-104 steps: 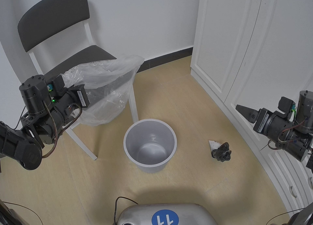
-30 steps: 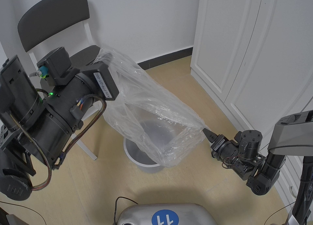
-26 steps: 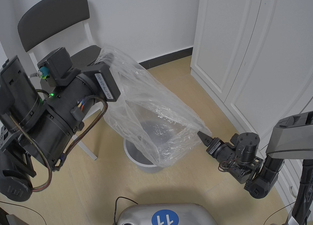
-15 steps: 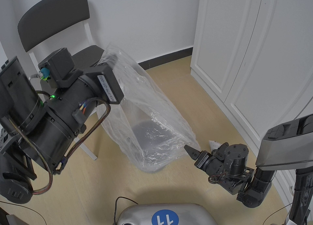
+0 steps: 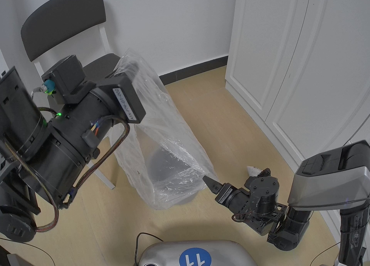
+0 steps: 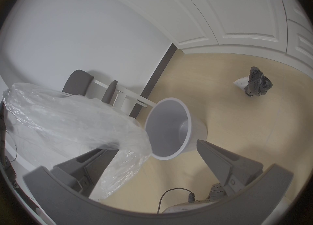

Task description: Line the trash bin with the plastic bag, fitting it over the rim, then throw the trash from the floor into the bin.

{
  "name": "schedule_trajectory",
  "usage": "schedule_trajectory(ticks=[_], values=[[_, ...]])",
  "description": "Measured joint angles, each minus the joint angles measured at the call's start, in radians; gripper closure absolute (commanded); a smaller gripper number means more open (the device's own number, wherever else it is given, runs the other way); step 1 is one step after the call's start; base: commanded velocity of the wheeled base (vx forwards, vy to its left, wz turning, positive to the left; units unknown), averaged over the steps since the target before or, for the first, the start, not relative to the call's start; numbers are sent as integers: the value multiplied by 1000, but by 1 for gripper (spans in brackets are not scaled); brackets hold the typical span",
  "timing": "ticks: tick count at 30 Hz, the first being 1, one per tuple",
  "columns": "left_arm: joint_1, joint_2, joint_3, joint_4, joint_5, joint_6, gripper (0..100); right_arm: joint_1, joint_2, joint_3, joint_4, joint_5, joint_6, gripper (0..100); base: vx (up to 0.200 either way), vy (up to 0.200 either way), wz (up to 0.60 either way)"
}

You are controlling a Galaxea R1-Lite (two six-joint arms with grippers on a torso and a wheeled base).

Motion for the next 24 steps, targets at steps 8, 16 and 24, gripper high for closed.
schedule_trajectory(ticks=[8,16,24], values=[[0,-7,0,0,0,0,100,34,19,-6,0,-2,2,0,0,0,0],[0,-9,-2,0,0,0,100,70,31,-1,0,-6,11,0,0,0,0],[-8,-10,-2,-2,19,1,100,105,44,-12,0,-18,17,0,0,0,0]])
